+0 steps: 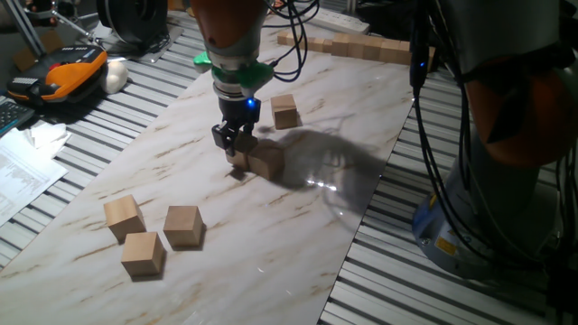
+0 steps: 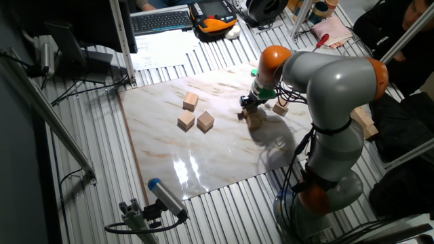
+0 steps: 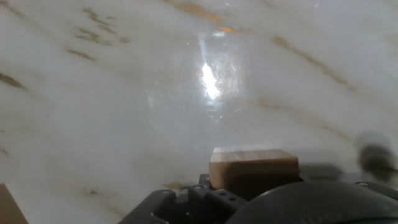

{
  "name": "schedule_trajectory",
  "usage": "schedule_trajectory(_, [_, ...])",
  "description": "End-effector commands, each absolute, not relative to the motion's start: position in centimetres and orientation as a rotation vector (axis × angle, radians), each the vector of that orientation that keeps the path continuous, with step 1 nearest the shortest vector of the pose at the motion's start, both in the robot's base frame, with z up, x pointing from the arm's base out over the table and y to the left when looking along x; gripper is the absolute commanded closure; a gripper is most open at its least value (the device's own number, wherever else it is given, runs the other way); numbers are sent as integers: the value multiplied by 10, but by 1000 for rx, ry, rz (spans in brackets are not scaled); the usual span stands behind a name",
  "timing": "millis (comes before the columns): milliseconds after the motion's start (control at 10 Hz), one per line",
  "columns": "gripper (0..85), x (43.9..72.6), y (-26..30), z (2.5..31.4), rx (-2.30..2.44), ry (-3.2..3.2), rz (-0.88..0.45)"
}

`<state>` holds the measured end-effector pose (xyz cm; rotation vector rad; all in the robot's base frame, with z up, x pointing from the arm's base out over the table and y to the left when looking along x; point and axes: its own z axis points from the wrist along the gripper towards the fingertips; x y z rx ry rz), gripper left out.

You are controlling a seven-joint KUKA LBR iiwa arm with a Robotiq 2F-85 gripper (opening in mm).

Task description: Stack the blocks into a pyramid shape

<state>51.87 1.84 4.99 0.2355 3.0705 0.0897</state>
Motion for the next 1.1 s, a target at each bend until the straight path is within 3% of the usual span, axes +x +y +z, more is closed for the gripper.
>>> schedule_trajectory(0, [510, 518, 19, 50, 260, 3064, 89])
schedule_trajectory(100, [510, 518, 20, 50, 287, 3053, 80])
schedule_trajectory(200, [340, 518, 20, 50, 298, 3046, 76])
schedule_trajectory(400, [340, 518, 21, 50, 313, 3034, 64])
schedule_trajectory(500, [170, 518, 21, 51, 318, 3031, 61])
schedule_trajectory(1000, [170, 522, 23, 59, 333, 3028, 39])
